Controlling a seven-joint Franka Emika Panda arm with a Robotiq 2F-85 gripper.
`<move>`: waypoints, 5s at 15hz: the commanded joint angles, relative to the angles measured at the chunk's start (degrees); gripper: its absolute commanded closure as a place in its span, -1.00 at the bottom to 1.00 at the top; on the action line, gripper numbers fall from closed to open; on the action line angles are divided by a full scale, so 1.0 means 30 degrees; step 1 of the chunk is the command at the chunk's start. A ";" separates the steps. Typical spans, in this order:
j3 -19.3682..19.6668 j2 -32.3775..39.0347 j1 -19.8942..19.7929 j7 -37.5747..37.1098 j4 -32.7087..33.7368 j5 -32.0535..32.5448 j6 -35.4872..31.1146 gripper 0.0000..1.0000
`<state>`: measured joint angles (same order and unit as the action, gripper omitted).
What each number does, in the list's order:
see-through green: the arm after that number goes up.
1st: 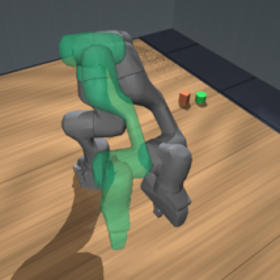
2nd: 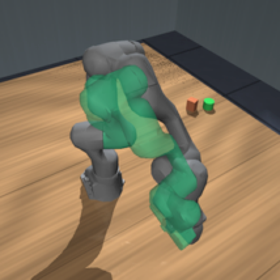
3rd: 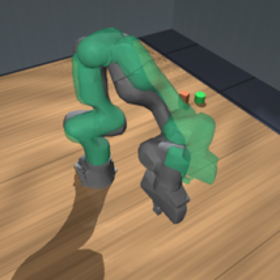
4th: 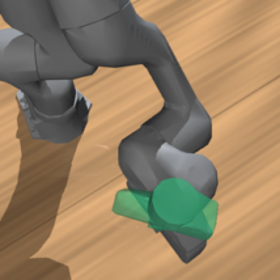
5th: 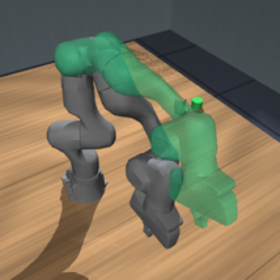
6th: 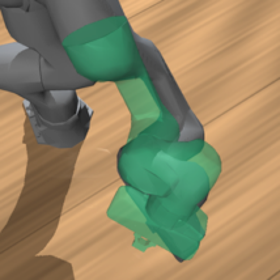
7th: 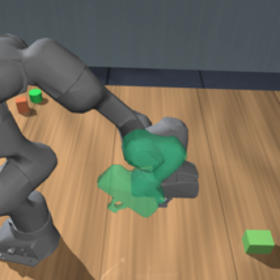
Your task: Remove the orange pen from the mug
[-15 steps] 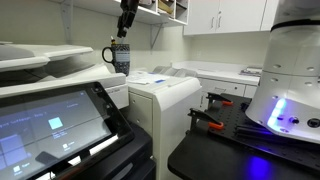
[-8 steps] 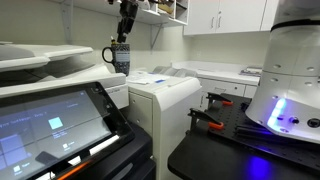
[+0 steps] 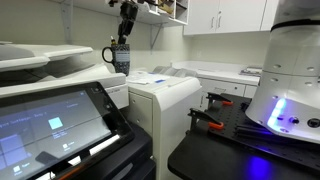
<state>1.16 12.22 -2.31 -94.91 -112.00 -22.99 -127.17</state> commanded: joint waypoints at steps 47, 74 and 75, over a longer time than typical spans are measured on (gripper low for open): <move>0.0314 -0.7398 -0.0798 0.4197 -0.2070 -0.0030 0.4164 0.89; -0.7273 -0.6175 -0.1189 -1.4873 -1.3398 2.4172 -0.6038 0.07; -0.7232 -0.5944 -0.1116 -1.4771 -1.3208 2.3908 -0.5961 0.05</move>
<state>-20.03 -8.21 -5.28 -136.48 -153.90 47.40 -145.50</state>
